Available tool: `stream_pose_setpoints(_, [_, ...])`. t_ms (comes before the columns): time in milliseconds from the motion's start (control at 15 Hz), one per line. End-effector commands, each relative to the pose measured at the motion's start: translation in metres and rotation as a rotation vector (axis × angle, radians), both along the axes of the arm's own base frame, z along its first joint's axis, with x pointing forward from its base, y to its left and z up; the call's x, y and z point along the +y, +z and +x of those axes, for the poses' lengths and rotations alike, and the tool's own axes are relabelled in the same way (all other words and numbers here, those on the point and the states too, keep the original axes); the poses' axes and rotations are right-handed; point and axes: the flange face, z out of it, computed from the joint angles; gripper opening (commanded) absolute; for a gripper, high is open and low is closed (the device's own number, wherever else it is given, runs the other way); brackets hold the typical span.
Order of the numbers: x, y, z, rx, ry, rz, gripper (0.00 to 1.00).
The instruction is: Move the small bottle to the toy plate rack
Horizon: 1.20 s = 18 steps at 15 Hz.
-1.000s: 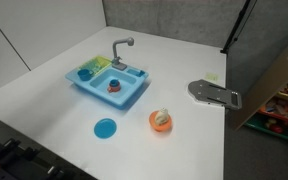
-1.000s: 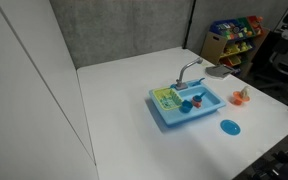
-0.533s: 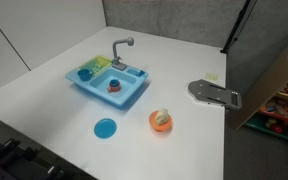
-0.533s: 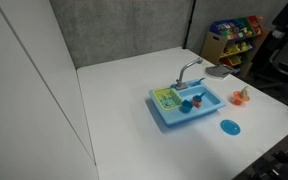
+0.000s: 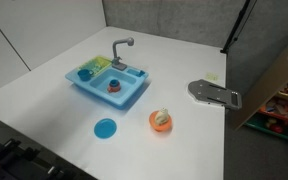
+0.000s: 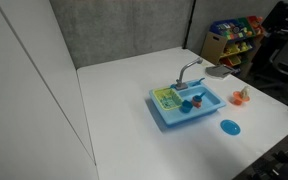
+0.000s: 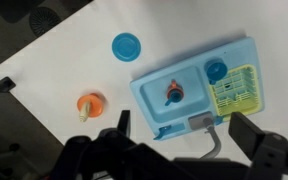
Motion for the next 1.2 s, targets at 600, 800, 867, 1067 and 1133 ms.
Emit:
stream_pose_setpoints(600, [-0.08, -0.021, 0.077, 0.043, -0.169, 0.029, 1.0])
stream_pose_setpoints(800, [-0.094, -0.031, 0.094, 0.044, -0.175, 0.039, 1.0])
stream_pose_setpoints(867, [-0.098, -0.035, 0.1, 0.046, -0.18, 0.041, 1.0])
stream_pose_setpoints(1067, [-0.118, -0.053, 0.116, 0.065, -0.192, 0.059, 1.0])
stream_pose_setpoints(1133, [-0.125, -0.059, 0.121, 0.075, -0.201, 0.059, 1.0])
